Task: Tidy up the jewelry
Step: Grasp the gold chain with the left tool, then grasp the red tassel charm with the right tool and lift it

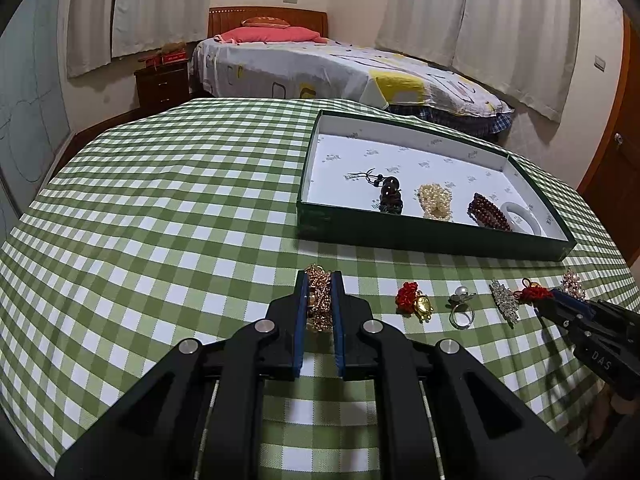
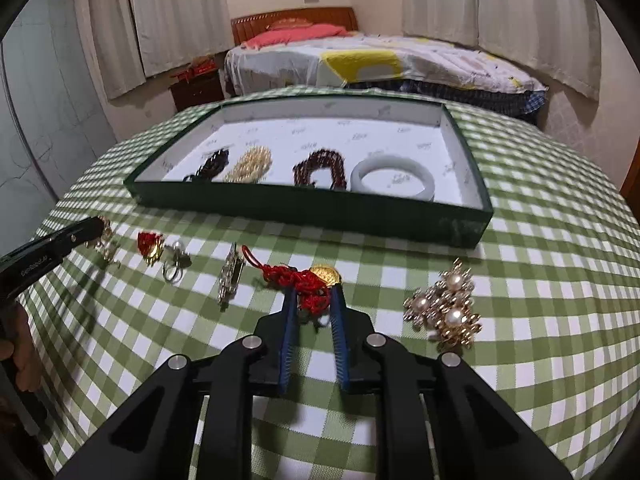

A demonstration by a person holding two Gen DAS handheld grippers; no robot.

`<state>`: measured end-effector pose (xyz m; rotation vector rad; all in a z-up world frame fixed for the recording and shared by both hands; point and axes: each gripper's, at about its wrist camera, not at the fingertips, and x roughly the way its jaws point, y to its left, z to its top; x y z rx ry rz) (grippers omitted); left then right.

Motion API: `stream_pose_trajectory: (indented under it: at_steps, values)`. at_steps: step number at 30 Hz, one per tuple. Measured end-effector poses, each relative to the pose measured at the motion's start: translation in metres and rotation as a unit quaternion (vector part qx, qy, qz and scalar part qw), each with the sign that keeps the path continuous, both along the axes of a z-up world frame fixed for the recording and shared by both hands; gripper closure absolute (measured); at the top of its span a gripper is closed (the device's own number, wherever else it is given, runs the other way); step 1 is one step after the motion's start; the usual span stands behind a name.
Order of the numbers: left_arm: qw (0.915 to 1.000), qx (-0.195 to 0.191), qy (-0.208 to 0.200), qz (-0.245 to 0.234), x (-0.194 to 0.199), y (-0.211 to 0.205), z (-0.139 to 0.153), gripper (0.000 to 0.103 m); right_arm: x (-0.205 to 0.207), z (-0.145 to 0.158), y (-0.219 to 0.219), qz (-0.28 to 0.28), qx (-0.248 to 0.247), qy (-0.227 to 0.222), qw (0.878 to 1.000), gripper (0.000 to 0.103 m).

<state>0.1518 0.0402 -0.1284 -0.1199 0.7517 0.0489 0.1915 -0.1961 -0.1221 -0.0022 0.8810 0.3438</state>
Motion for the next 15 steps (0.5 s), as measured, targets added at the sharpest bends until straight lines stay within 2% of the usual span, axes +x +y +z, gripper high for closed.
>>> stream_pose_trajectory:
  at_steps: [4,6,7,8,13,15]
  values:
    - [1.0,0.0,0.001,-0.002,0.0,-0.002,-0.001,0.091,-0.001,0.001,0.003,0.014,-0.009,0.002,1.0,0.083]
    - [1.0,0.0,0.001,-0.003,0.0,-0.004,-0.002,0.092,0.001,0.001,0.005,0.015,-0.004,0.002,1.0,0.072]
    - [1.0,0.0,0.001,-0.004,0.0,-0.004,-0.002,0.091,0.001,0.001,0.006,0.016,-0.003,0.001,1.0,0.062]
    - [1.0,0.001,0.0,-0.004,0.001,-0.005,-0.002,0.091,0.003,0.001,0.009,0.017,-0.009,0.0,1.0,0.057]
    - [1.0,0.001,0.0,-0.003,0.0,-0.005,-0.002,0.091,0.01,0.0,0.015,0.022,-0.023,-0.002,0.999,0.057]
    - [1.0,0.0,0.001,-0.003,0.0,-0.006,-0.003,0.091,0.012,0.0,0.013,0.016,-0.025,-0.002,1.0,0.069]
